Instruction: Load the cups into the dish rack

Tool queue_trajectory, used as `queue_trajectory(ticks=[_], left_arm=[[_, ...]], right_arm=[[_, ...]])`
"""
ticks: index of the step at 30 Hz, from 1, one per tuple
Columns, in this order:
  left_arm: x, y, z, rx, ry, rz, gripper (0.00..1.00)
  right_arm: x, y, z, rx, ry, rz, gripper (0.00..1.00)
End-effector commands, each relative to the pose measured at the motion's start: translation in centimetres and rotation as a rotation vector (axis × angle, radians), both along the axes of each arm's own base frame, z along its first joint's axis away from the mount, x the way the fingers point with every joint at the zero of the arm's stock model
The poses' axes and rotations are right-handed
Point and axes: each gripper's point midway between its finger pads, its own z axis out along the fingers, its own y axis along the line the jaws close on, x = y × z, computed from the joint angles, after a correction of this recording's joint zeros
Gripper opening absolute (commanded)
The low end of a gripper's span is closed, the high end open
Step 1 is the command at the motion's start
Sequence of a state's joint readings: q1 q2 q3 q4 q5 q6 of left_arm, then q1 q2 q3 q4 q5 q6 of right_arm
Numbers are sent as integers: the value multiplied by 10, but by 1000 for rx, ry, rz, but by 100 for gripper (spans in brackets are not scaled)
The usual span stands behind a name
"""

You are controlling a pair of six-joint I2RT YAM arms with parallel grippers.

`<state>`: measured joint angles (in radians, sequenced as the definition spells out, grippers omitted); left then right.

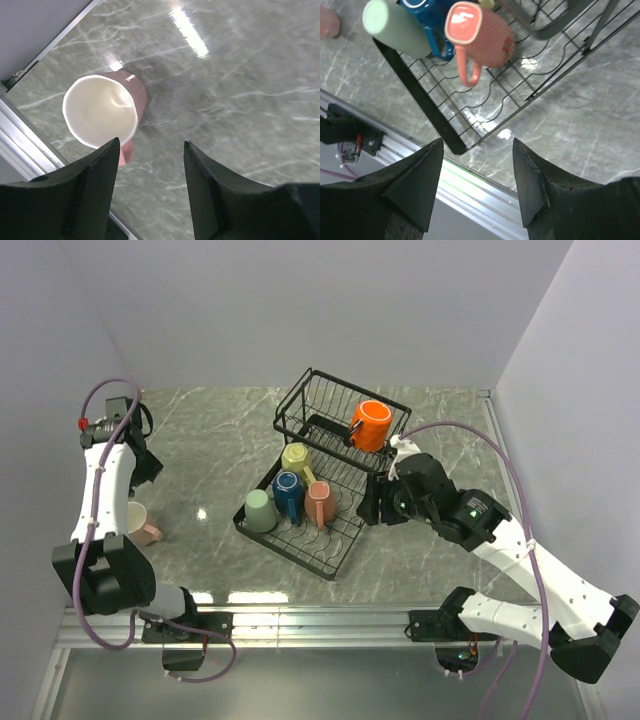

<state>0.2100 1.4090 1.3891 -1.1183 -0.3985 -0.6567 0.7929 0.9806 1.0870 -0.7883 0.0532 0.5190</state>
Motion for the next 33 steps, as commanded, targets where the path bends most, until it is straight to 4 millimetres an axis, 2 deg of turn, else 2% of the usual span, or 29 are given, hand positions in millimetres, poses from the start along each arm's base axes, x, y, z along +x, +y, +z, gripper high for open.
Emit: queue_trajectory(ticks=[1, 6, 10, 15, 18, 19, 24, 27, 28, 32, 33], left_arm=[[-2, 11, -23, -5, 63, 1, 59], [-3, 26, -52, -34, 119, 33, 58], [-7, 43, -66, -52, 137, 81, 57], [-9, 49, -89, -97, 164, 98, 54], [-9, 49, -102, -135, 180, 98, 43], [-11, 50, -106, -145, 186, 103, 34], [-5, 44, -117, -195, 177, 82, 21], [-2, 42, -122, -217, 178, 59, 10], [0, 40, -122, -229, 174, 44, 4], [4, 35, -117, -252, 151, 11, 0], [7, 34, -110, -251, 127, 3, 0]], right_arm=[[10, -1, 1, 6, -35, 33, 64], [2, 0, -9, 10, -3, 54, 64], [3, -4, -12, 2, 9, 39, 64], [5, -10, -15, -17, 20, 16, 64], [4, -14, -17, -30, 27, 2, 64], [3, -15, -16, -29, 28, 0, 64], [2, -24, -17, -45, 31, -40, 64], [0, -29, -16, -49, 41, -65, 64], [-1, -29, -13, -38, 41, -77, 64], [-2, -32, -6, -18, 42, -116, 64], [-3, -33, -5, -13, 46, -122, 64]])
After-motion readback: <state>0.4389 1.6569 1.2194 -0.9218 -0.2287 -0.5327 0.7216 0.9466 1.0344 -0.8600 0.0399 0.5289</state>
